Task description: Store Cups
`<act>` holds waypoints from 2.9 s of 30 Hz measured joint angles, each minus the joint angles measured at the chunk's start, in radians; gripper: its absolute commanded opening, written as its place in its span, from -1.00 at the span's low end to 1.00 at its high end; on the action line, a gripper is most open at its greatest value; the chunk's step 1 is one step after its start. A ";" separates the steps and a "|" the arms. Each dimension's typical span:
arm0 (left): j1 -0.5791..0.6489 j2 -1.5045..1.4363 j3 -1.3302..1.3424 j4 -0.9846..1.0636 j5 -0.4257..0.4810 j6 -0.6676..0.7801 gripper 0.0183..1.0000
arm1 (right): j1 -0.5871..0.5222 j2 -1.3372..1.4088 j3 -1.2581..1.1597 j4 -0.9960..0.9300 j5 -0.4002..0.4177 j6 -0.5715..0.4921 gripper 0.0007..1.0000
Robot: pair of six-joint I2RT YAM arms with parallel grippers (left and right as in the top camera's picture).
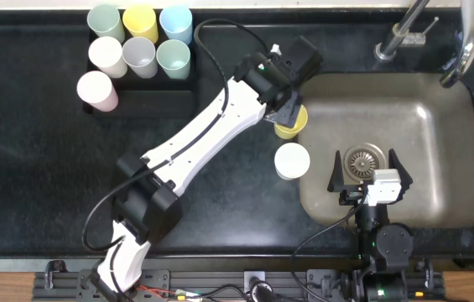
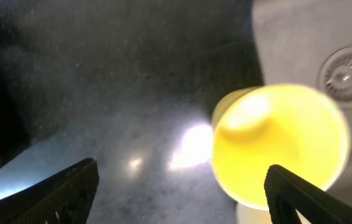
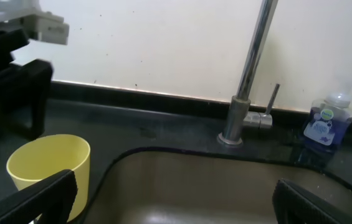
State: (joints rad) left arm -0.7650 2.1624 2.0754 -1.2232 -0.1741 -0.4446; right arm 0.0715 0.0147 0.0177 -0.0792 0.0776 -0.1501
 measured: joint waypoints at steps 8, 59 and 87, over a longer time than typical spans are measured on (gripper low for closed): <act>0.004 0.006 0.000 0.010 -0.003 0.011 0.74 | 0.000 0.000 0.000 0.000 0.000 0.000 0.99; 0.169 -0.094 0.008 -0.094 0.109 -0.071 -0.96 | 0.000 0.000 0.000 0.000 0.000 0.000 0.99; 0.716 -0.612 -0.661 0.207 0.209 -0.830 -0.96 | 0.000 0.000 0.000 0.000 0.000 0.001 0.99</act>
State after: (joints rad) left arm -0.0486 1.5501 1.4143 -1.0164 0.0353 -1.2747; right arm 0.0715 0.0147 0.0177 -0.0795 0.0772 -0.1493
